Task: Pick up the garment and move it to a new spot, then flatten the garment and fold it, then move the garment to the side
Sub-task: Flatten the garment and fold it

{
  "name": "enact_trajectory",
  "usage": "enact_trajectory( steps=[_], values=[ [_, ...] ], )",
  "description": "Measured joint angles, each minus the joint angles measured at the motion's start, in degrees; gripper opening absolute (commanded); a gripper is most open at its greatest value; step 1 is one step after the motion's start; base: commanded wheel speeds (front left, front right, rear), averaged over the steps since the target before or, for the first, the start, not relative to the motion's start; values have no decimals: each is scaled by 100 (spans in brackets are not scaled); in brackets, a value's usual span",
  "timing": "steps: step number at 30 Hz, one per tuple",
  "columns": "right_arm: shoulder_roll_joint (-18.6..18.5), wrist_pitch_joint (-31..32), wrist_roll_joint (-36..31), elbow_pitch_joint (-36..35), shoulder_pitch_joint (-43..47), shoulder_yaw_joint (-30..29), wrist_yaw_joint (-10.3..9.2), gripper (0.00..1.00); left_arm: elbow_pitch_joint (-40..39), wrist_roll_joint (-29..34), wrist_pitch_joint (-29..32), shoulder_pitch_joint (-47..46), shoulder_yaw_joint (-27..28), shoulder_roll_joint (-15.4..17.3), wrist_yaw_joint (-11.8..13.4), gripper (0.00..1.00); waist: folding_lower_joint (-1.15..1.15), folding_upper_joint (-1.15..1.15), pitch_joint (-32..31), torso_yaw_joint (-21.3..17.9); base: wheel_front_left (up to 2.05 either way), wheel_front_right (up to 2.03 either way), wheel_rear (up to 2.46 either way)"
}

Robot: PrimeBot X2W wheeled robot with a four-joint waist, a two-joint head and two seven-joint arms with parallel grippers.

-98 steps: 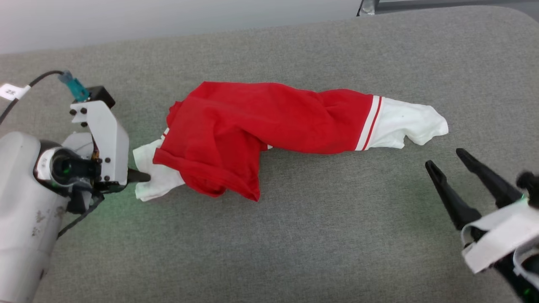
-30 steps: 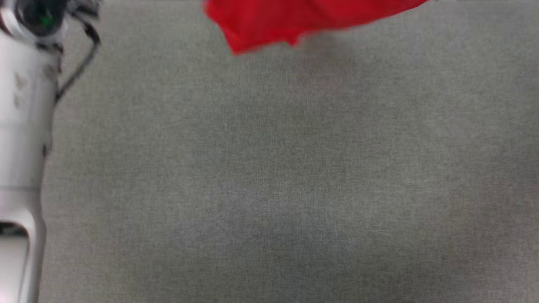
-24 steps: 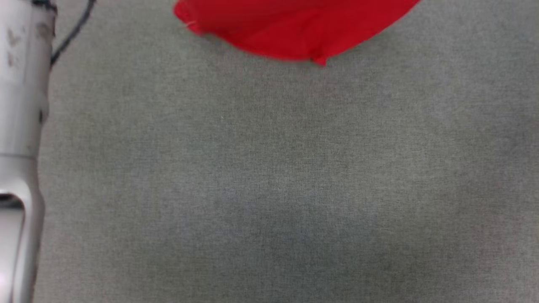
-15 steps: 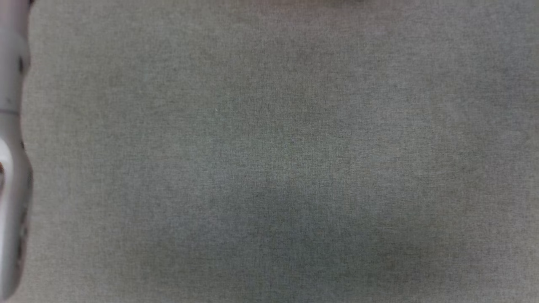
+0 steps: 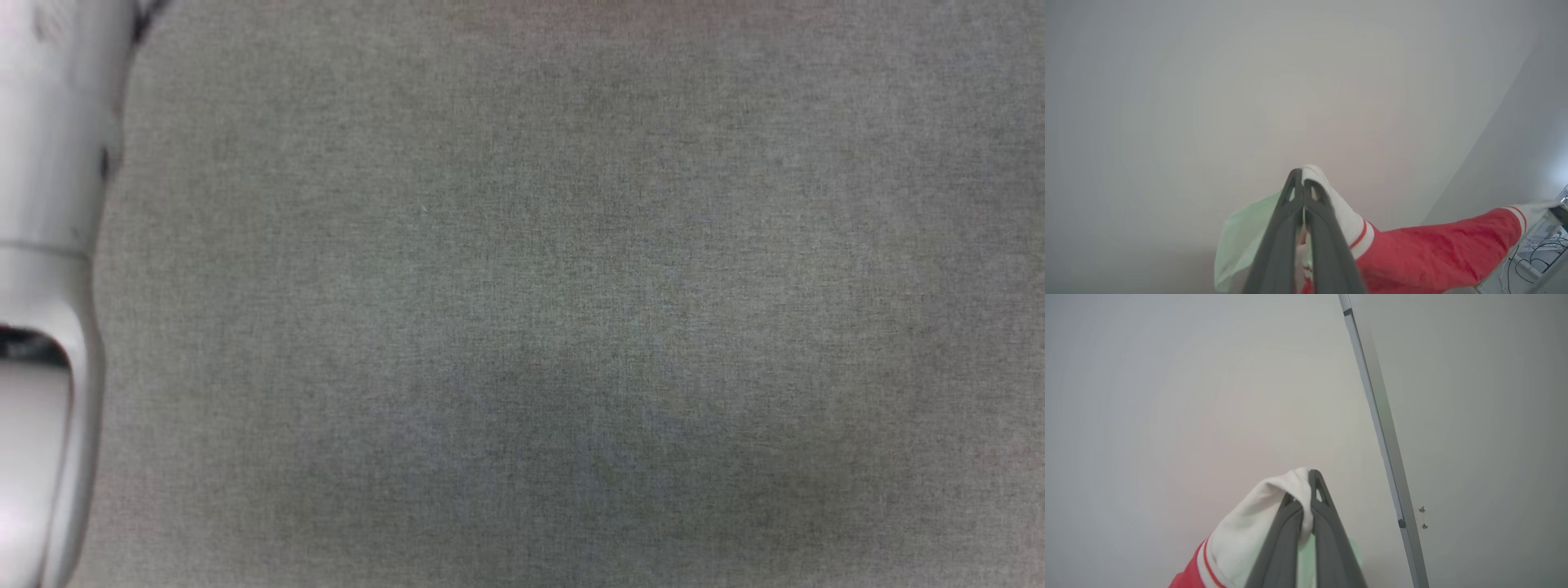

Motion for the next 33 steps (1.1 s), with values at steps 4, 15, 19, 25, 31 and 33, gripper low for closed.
enact_trajectory(
  steps=[4, 15, 19, 25, 31, 33],
  values=[
    [-357, 247, 312, -739, 739, 244, 0, 0, -682, -524, 170, 619, -286, 280, 0, 0, 0, 0, -122, 12, 0, 0, 0],
    [-1472, 768, 1206, -3212, 3398, 546, 0, 0, -2616, -1641, 191, 2792, -892, 1279, 0, 0, 0, 0, -598, -15, 0, 0, 0],
    [-1960, 1029, 1482, -4111, 4578, 510, 0, 0, -3415, -1978, 133, 3718, -1078, 1641, 0, 0, 0, 0, -788, -37, 0, 0, 0],
    [-2585, 1383, 1833, -5011, 6032, 232, -1, 0, -4161, -2246, -14, 4893, -1306, 2152, 0, 0, 0, 0, -1057, -80, 0, 0, 0],
    [-2933, 1883, 2072, -5872, 7162, 132, 0, 0, -4746, -2476, -298, 5807, -1317, 2595, 0, 0, 0, 0, -1254, -160, 0, 0, 0],
    [-3044, 2005, 2164, -6146, 7539, 78, 0, 0, -4920, -2561, -381, 6079, -1291, 2732, 0, 0, 0, 0, -1293, -187, 0, 0, 0]
  ],
)
